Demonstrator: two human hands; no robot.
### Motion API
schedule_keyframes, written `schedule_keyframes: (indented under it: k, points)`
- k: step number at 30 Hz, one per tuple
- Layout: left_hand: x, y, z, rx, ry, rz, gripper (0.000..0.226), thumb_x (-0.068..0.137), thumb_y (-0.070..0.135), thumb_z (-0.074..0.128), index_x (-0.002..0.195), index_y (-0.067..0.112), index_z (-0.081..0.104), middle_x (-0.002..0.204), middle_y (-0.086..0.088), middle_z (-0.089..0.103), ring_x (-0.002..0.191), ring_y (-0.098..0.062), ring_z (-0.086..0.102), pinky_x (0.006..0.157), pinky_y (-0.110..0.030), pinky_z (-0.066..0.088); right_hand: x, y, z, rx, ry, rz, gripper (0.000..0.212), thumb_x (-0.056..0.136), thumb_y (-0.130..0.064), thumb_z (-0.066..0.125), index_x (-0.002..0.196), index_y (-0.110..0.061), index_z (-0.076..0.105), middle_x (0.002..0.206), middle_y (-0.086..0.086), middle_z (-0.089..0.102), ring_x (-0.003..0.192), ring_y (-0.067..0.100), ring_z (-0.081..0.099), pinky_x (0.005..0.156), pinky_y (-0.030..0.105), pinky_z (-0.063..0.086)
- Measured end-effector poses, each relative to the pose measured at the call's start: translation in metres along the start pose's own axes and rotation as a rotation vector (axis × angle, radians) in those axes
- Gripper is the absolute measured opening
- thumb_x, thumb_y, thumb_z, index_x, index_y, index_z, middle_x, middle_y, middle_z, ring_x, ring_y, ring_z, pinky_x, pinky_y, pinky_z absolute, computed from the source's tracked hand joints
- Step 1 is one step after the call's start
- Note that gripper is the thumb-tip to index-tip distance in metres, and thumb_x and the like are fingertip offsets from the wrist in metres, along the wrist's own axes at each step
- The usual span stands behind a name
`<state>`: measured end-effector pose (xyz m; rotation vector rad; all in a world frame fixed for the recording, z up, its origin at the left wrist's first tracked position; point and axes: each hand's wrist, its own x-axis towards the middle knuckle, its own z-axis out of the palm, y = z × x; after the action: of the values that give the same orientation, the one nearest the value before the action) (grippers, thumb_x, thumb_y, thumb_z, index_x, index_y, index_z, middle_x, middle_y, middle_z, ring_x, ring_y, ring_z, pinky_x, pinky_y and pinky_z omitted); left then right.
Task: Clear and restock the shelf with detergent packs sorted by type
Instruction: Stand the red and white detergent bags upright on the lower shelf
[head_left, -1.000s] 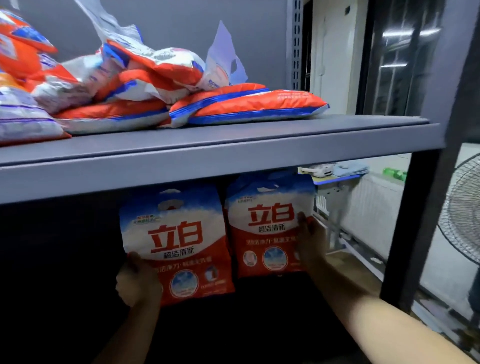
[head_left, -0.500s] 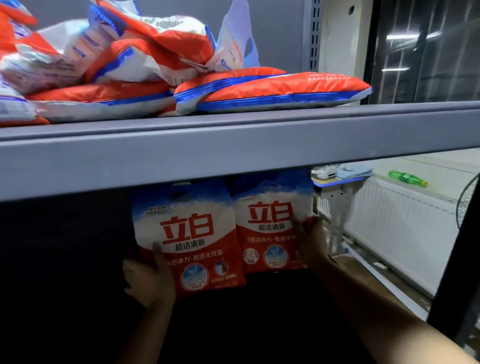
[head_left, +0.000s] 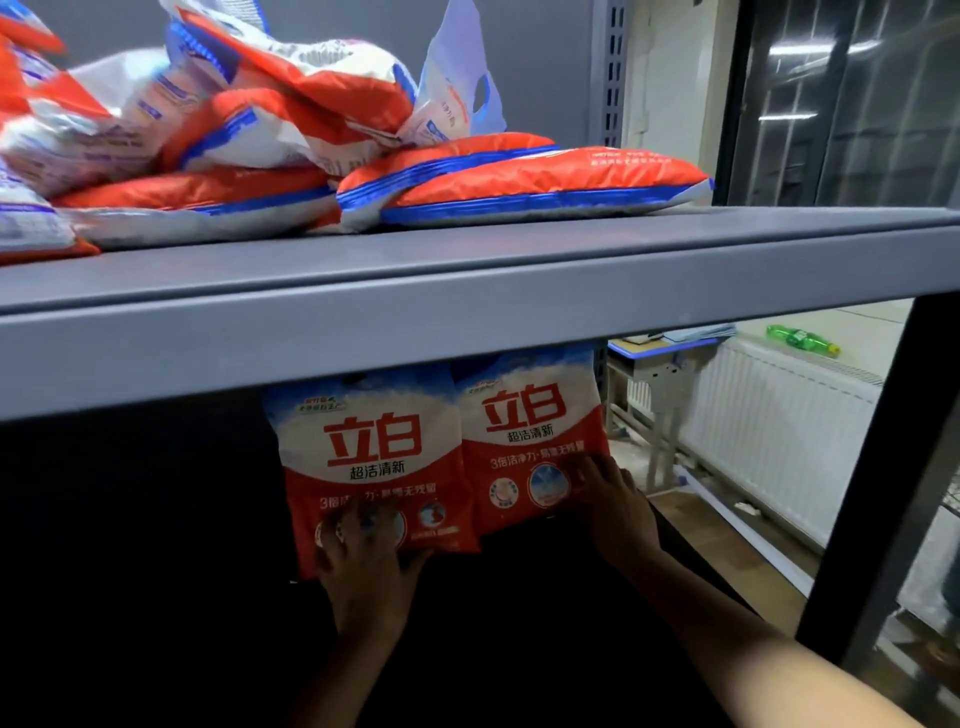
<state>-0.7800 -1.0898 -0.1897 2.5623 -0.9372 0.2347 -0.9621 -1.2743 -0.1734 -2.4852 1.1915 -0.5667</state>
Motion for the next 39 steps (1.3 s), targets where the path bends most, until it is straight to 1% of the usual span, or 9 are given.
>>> schedule_keyframes:
  k: [8,11,17,23,25,28,33,36,39]
  points:
    - [-0.009,0.004,-0.018,-0.054,-0.132,0.011,0.071,0.086,0.056,0.053,0.145,0.033,0.022,0.156,-0.002,0.007,0.144,-0.031,0.005,0.113,-0.053,0.024,-0.014,-0.007,-0.009,-0.006,-0.156,0.05,0.081,0.088,-0.044,0.059,0.151,-0.032,0.01,0.159,-0.001,0.012,0.143,0.028,0.022,0.109,0.051,0.035]
    - [-0.02,0.008,-0.036,-0.062,-0.181,0.01,0.063,0.091,0.05,0.049,0.146,0.031,0.024,0.155,-0.001,0.019,0.143,-0.027,0.016,0.115,-0.048,0.023,-0.029,-0.013,-0.022,0.0,-0.187,0.021,0.082,0.088,-0.049,0.056,0.15,-0.036,0.005,0.16,-0.003,0.01,0.144,0.027,0.021,0.11,0.052,0.033]
    - [-0.054,0.027,-0.08,-0.051,-0.171,-0.012,0.048,0.092,0.042,0.049,0.137,0.027,0.041,0.14,0.0,0.046,0.129,-0.02,0.042,0.107,-0.037,0.036,-0.067,-0.026,-0.06,-0.014,-0.209,-0.044,0.068,0.089,-0.051,0.051,0.148,-0.04,0.019,0.158,-0.005,0.017,0.142,0.025,0.026,0.112,0.046,0.029]
    - [-0.106,0.052,-0.145,-0.006,-0.161,0.036,0.045,0.095,0.043,0.042,0.135,0.024,0.041,0.137,-0.001,0.048,0.125,-0.021,0.045,0.103,-0.032,0.036,-0.12,-0.047,-0.114,-0.118,-0.222,-0.113,0.07,0.088,-0.046,0.053,0.148,-0.035,0.021,0.158,-0.001,0.019,0.142,0.026,0.025,0.114,0.042,0.027]
    - [-0.126,0.061,-0.168,-0.023,-0.152,0.075,0.042,0.094,0.042,0.042,0.132,0.023,0.044,0.129,-0.002,0.054,0.116,-0.021,0.052,0.094,-0.03,0.042,-0.139,-0.055,-0.133,-0.184,-0.21,-0.169,0.069,0.089,-0.044,0.053,0.148,-0.032,0.022,0.156,0.002,0.024,0.138,0.027,0.032,0.109,0.039,0.034]
    - [-0.154,0.074,-0.203,-0.013,-0.067,0.148,0.033,0.094,0.043,0.04,0.111,0.02,0.056,0.108,0.0,0.063,0.099,-0.02,0.059,0.084,-0.031,0.044,-0.165,-0.071,-0.166,-0.237,-0.198,-0.209,0.058,0.09,-0.047,0.05,0.142,-0.025,0.035,0.14,0.006,0.047,0.123,0.028,0.048,0.097,0.038,0.043]
    - [-0.172,0.093,-0.261,-0.036,0.166,0.308,0.031,0.092,0.047,0.042,0.103,0.025,0.06,0.102,0.009,0.062,0.099,-0.013,0.057,0.085,-0.031,0.042,-0.192,-0.105,-0.224,-0.188,-0.06,-0.348,0.055,0.089,-0.056,0.047,0.135,-0.026,0.044,0.134,-0.004,0.05,0.125,0.018,0.044,0.101,0.036,0.04]
    - [-0.168,0.101,-0.3,-0.108,0.337,0.351,0.027,0.088,0.044,0.051,0.076,0.021,0.06,0.082,0.005,0.063,0.084,-0.017,0.06,0.073,-0.031,0.041,-0.199,-0.126,-0.26,-0.057,0.037,-0.386,0.037,0.086,-0.057,0.052,0.112,-0.034,0.062,0.115,-0.013,0.063,0.11,0.01,0.056,0.091,0.033,0.047]
    - [-0.147,0.104,-0.332,-0.22,0.419,0.294,0.03,0.088,0.041,0.054,0.071,0.017,0.059,0.077,0.002,0.063,0.081,-0.023,0.059,0.068,-0.032,0.038,-0.196,-0.146,-0.286,0.061,0.138,-0.366,0.029,0.083,-0.056,0.057,0.092,-0.031,0.068,0.089,-0.014,0.07,0.088,0.005,0.064,0.08,0.032,0.053]
